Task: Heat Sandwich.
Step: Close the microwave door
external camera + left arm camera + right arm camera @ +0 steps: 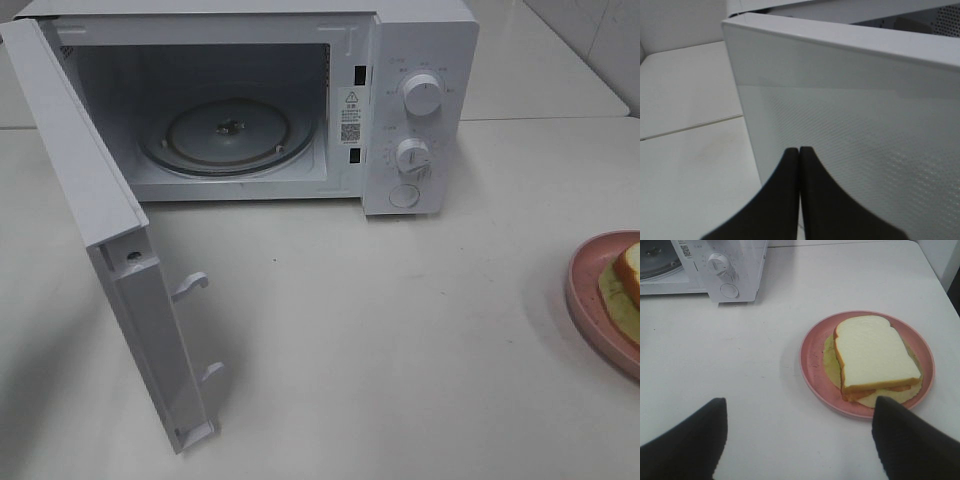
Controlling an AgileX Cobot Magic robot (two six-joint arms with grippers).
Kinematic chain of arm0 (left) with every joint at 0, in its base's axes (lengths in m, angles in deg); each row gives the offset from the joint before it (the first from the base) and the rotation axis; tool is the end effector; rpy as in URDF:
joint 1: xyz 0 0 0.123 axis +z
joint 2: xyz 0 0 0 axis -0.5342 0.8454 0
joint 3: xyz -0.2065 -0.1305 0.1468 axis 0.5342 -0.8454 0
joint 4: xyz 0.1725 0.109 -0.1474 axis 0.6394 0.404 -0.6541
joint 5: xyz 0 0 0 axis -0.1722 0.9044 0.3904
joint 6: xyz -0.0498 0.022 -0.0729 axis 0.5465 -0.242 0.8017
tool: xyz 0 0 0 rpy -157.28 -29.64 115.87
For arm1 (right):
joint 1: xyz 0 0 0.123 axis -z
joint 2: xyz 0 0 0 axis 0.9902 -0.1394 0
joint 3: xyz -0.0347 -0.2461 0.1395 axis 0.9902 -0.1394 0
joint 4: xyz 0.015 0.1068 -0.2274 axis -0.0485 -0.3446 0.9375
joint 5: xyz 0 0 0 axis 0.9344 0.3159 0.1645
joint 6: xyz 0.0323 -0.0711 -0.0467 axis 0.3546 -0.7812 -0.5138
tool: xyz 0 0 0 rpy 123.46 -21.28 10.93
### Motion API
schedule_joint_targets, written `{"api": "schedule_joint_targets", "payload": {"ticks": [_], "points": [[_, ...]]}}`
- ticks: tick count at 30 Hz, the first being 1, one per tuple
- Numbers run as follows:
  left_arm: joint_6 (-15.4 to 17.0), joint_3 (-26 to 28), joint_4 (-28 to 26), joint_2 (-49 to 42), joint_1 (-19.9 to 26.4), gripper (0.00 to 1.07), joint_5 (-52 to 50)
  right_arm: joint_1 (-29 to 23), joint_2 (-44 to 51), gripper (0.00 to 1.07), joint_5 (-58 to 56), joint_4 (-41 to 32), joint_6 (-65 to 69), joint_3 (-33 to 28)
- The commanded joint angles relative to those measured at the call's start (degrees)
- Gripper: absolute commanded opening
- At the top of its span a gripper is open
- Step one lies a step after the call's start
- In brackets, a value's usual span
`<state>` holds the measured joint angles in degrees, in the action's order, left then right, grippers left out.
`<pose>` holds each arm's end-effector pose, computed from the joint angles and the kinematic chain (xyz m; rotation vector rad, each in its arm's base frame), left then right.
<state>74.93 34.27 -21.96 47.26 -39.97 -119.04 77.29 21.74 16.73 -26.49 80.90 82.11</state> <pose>0.1938 -0.0364 0.1978 0.2956 1.7087 -0.1123 -0.0055 -0.0028 0.2801 0.0044 2.0211 0.0701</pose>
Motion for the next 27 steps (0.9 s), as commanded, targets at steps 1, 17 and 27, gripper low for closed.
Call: {"api": "schedule_joint_targets", "payload": {"ticks": [1, 17, 27], "points": [[0.5, 0.0, -0.3, 4.3, -3.0, 0.00, -5.4, 0.2, 1.5, 0.76, 0.5, 0.2, -0.3, -0.2], [-1.4, 3.2, -7.7, 14.4, -15.2, 0.00, -9.6, 0.2, 1.5, 0.76, 0.5, 0.2, -0.3, -0.2], [-5.7, 9.1, -18.2, 20.2, -24.6, 0.00, -10.2, 0.2, 1.5, 0.76, 0.5, 0.2, -0.3, -0.2]]}}
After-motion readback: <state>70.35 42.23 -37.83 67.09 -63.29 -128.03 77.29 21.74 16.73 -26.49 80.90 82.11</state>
